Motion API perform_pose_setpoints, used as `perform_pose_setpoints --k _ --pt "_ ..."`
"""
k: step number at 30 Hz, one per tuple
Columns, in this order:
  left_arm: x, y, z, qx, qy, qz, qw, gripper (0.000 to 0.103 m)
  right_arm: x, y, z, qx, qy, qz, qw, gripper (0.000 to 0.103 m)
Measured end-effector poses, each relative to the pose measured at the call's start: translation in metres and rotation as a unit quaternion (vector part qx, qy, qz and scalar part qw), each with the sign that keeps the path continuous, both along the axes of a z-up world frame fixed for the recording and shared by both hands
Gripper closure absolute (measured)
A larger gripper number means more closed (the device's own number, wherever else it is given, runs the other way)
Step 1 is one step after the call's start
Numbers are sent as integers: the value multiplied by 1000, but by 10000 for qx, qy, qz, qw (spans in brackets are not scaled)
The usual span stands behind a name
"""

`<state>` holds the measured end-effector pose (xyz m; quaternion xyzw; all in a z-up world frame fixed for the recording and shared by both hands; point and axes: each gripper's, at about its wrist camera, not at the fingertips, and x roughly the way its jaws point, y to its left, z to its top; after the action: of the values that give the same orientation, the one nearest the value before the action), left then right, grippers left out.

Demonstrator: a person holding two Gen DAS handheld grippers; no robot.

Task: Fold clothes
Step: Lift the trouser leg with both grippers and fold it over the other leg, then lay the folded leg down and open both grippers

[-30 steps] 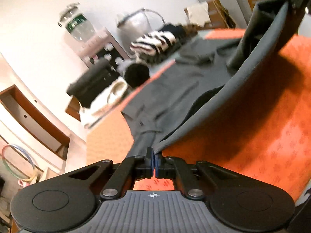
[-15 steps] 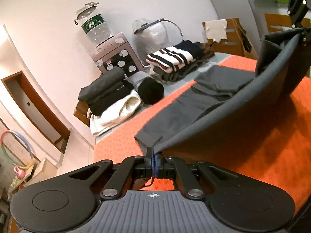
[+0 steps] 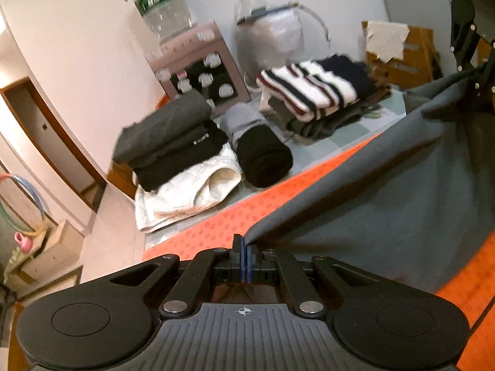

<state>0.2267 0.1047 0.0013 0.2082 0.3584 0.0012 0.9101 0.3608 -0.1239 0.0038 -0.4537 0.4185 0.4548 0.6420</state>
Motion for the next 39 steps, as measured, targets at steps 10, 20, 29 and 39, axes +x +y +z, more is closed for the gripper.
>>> perform_pose_setpoints --k 10,20,29,39 --pt "107 19 -82 -126 1026 167 9945 99 99 32 -104 -338 847 198 9956 91" --pt "128 49 -118 -991 875 686 9888 91 119 10 -106 615 302 -552 9961 58" --pt "101 96 -76 -3063 227 1564 9387 34 90 -55 -49 1693 -5 -2060 9638 52" --pt "42 106 -81 -3060 488 1894 9317 28 -4 -116 -64 2344 536 -3727 8963 46"
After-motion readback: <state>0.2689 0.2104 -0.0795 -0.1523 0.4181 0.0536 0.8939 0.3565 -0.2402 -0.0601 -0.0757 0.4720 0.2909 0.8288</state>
